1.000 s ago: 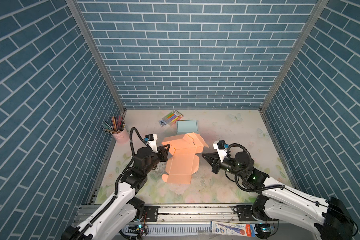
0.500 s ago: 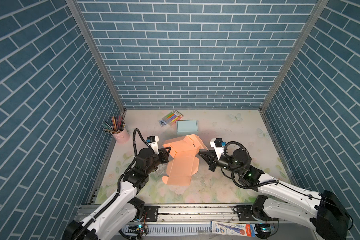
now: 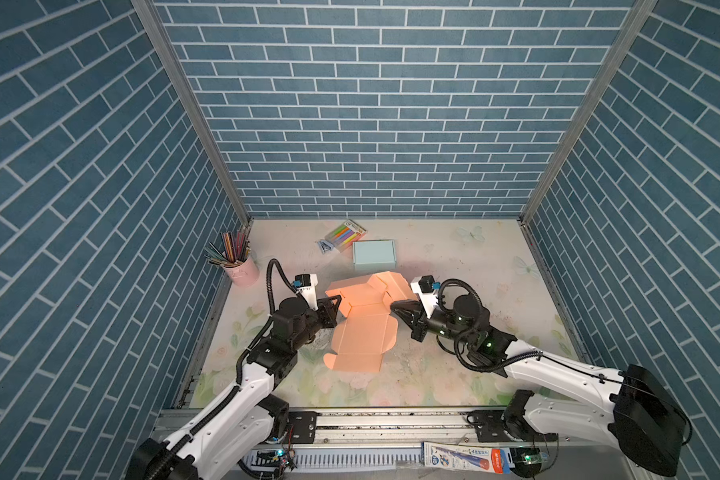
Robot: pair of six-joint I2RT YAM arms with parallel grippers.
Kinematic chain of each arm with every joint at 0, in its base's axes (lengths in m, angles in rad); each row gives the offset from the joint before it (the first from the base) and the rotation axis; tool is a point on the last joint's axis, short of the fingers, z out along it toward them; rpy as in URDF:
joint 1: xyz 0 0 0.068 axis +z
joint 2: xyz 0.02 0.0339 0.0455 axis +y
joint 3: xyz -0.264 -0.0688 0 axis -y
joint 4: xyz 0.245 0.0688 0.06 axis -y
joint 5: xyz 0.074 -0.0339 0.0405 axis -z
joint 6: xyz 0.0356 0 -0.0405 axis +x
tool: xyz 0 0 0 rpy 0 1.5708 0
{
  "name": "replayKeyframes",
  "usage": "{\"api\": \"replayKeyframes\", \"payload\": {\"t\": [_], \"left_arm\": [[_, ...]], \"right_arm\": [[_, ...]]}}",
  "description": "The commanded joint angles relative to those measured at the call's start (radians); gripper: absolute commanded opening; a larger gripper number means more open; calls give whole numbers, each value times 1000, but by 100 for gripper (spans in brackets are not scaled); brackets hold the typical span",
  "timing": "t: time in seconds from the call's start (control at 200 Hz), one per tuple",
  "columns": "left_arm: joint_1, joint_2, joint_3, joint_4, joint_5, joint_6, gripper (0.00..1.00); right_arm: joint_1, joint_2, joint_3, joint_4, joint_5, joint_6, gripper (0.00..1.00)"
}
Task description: Fold the paper box
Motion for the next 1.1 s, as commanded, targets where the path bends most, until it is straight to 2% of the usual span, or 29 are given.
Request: {"api": "replayKeyframes", "payload": {"t": [0.0,0.22,0.39,0.525,0.59,0.71,0.795,0.91,1.095], "left_arm": [[4,2,-15,38,13,3,3],[6,-8,-16,21,-3,8,3],[63,-50,-15,-11,34,20,3],[121,-51,-4,-21,97,48,3],[135,-45,6,-18,138,70,3],[136,3,40,-25,232,125,4],[136,33,58,-52,255,154,4],[136,37,56,-53,275,168,4],[135,43,56,-62,281,170,5]], "right_arm": [[-2,27,35,11,-9,24,2],[-3,16,39,-49,-14,20,5],[-3,-147,56,-198,-39,-50,22],[-8,-273,91,-369,34,-91,33],[-45,-318,100,-416,50,-82,36],[-184,-364,81,-397,-50,-12,40],[-252,-344,74,-362,-128,22,40],[-260,-286,75,-328,-170,1,40],[-255,-207,67,-219,-361,-44,41]]}}
